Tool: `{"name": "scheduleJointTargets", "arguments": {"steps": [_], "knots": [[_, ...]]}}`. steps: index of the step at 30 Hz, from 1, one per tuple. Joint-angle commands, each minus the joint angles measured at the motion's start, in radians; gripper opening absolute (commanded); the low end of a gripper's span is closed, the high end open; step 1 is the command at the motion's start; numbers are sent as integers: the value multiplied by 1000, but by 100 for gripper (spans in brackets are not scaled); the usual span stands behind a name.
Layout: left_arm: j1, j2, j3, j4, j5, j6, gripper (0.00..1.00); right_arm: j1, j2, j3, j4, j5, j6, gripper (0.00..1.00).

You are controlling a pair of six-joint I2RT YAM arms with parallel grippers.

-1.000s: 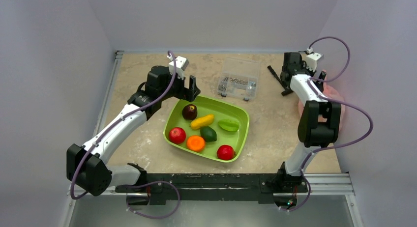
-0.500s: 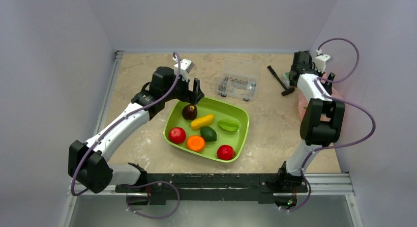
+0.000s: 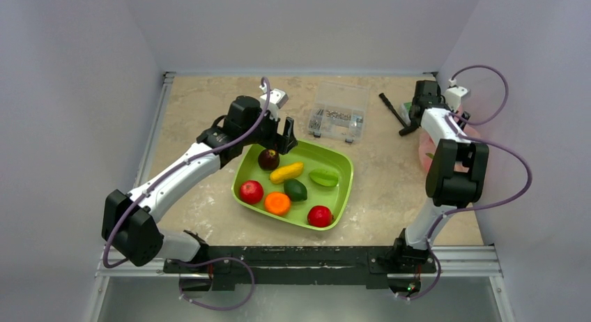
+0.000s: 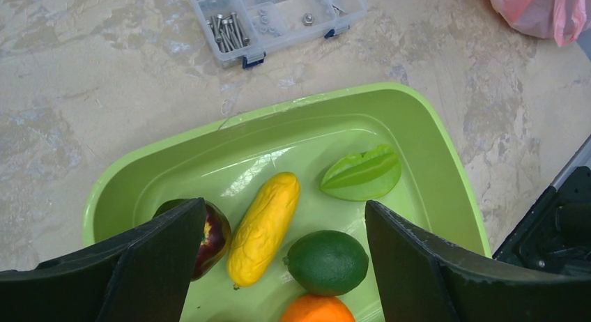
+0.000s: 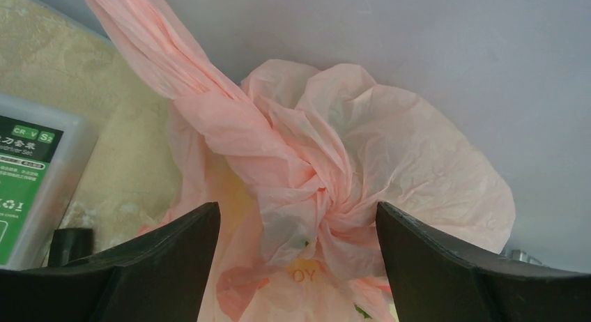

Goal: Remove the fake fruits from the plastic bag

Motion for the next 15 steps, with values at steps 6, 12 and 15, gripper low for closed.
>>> {"name": "scheduleJointTargets", "arguments": {"steps": [6,12,15], "knots": [[-2,-25,50,0,19,4,83,-5,-106,-84,-39,-20,152,45],[-2,-48,47,-4,13,7,84,7,-186,-142,-63,-85,194,3],[-2,-58,48,-9,9,11,84,48,-229,-172,-75,-100,200,0]]}}
